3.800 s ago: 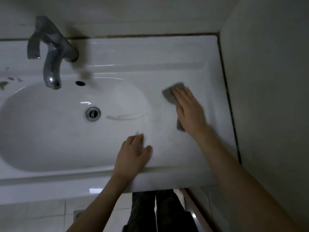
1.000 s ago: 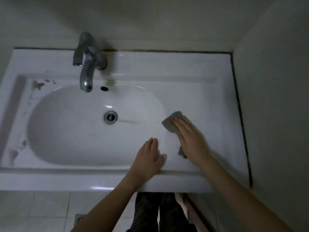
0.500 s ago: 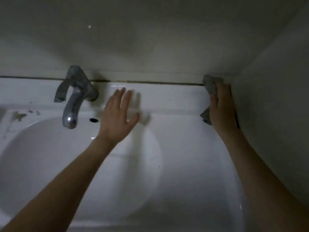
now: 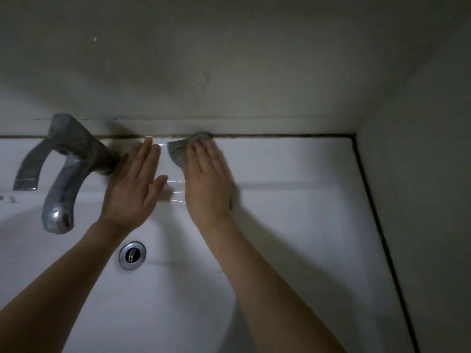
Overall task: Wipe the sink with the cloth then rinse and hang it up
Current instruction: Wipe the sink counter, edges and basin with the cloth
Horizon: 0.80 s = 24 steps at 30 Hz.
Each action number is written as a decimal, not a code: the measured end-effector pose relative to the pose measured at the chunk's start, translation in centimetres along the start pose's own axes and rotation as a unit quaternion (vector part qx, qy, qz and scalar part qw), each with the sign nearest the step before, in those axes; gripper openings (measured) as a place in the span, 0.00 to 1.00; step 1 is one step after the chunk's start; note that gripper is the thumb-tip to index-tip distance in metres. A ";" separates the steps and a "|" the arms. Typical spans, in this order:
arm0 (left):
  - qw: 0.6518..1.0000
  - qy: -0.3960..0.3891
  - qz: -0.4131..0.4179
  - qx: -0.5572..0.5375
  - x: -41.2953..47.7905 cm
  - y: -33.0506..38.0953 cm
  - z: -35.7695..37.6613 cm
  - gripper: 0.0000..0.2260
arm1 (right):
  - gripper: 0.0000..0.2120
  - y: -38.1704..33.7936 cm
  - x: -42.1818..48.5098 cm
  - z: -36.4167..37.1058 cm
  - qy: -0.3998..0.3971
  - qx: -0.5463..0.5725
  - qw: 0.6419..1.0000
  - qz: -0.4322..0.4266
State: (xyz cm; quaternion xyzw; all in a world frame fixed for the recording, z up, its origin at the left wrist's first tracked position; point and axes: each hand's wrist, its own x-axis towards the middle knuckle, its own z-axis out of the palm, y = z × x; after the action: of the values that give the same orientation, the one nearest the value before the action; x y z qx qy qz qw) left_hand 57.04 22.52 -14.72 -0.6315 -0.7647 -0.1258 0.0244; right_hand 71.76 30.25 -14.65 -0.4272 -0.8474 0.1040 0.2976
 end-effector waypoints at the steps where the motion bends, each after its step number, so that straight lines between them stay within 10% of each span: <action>1: 1.000 0.005 0.003 0.004 0.0 0.0 0.0 0.27 | 0.21 -0.3 0.2 0.0 -0.024 0.004 0.999 -0.027; 7: 1.000 -0.003 -0.004 0.012 0.0 -0.1 0.1 0.28 | 0.42 12.4 -1.7 -8.0 -0.083 -0.067 0.992 0.064; 13: 1.000 -0.011 -0.006 0.021 0.2 -0.5 0.2 0.28 | 0.21 15.8 -1.4 -9.7 0.033 -0.075 0.974 0.213; 19: 1.000 -0.019 -0.003 0.023 0.3 -0.4 0.5 0.28 | 0.23 4.7 0.2 -2.0 0.033 -0.021 0.997 0.070; 24: 1.000 -0.016 0.000 0.013 0.1 -0.4 0.4 0.28 | 0.27 3.3 0.9 -3.4 -0.137 0.000 0.983 -0.120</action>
State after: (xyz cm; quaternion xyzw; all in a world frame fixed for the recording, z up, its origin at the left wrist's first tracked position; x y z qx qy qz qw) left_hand 56.71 22.68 -15.14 -0.6334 -0.7663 -0.1059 0.0201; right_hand 75.55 32.76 -12.97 -0.3038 -0.9253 0.1253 0.1891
